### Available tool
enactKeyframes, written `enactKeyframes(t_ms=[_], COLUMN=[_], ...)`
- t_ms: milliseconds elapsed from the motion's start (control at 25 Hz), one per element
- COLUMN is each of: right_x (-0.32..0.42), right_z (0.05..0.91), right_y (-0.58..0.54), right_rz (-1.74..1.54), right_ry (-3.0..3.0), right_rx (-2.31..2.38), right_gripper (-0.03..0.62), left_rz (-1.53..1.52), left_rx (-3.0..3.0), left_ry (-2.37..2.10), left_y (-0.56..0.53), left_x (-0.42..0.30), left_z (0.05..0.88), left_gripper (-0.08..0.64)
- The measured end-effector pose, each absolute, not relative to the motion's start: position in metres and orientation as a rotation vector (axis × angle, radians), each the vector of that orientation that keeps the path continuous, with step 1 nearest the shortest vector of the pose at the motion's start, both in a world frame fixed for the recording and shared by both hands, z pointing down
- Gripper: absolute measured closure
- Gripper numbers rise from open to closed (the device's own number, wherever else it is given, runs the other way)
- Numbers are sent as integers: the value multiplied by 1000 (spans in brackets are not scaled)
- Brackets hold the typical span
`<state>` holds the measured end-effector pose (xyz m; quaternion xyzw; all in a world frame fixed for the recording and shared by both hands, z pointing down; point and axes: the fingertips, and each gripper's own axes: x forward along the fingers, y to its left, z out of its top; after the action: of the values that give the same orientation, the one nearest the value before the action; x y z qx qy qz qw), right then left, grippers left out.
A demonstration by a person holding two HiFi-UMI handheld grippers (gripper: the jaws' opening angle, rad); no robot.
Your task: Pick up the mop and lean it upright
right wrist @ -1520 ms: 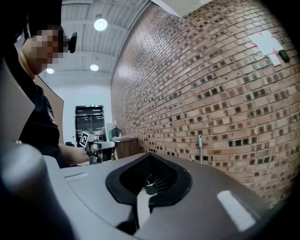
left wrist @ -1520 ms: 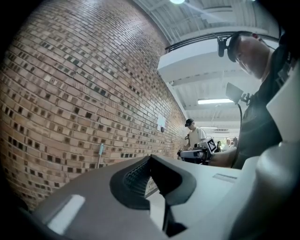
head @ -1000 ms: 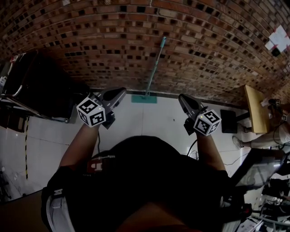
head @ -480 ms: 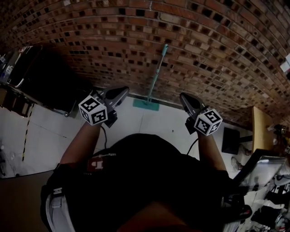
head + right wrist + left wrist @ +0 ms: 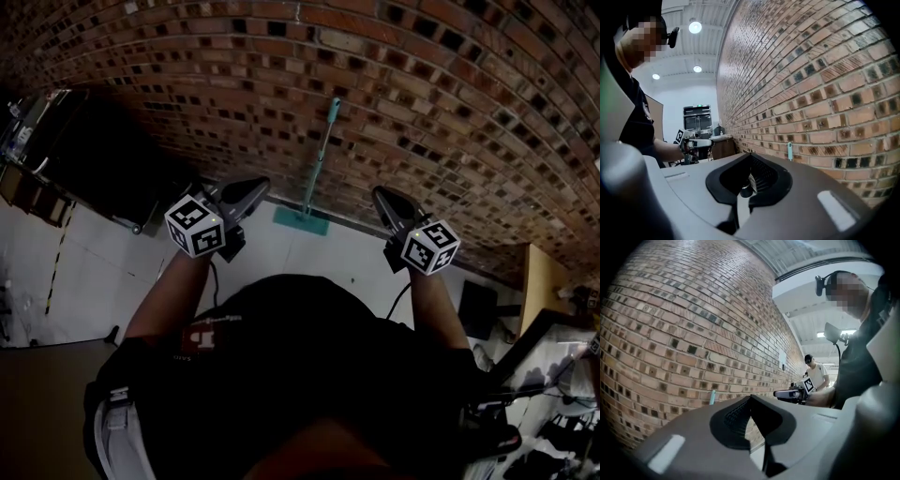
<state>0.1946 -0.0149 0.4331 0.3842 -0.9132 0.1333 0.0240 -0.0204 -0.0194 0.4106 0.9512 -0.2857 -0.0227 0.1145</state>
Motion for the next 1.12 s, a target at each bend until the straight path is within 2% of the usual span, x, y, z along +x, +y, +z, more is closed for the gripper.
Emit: enactKeyframes(t_ms=[240, 840, 1120], right_x=[185, 133, 146], right_z=[442, 465, 483], right_y=[-55, -183, -213], right_rz=[417, 428, 441], right_ry=[-2799, -2611, -2588], right_rx=[1218, 1481, 1426], right_gripper=[575, 525, 520], left_rz=[-56, 64, 91], left_rx=[2810, 2888, 2874], left_ry=[-769, -415, -456], left_y=[-59, -195, -230], left_x=[-17, -53, -26], left_z=[420, 446, 456], left_gripper=[560, 560, 560])
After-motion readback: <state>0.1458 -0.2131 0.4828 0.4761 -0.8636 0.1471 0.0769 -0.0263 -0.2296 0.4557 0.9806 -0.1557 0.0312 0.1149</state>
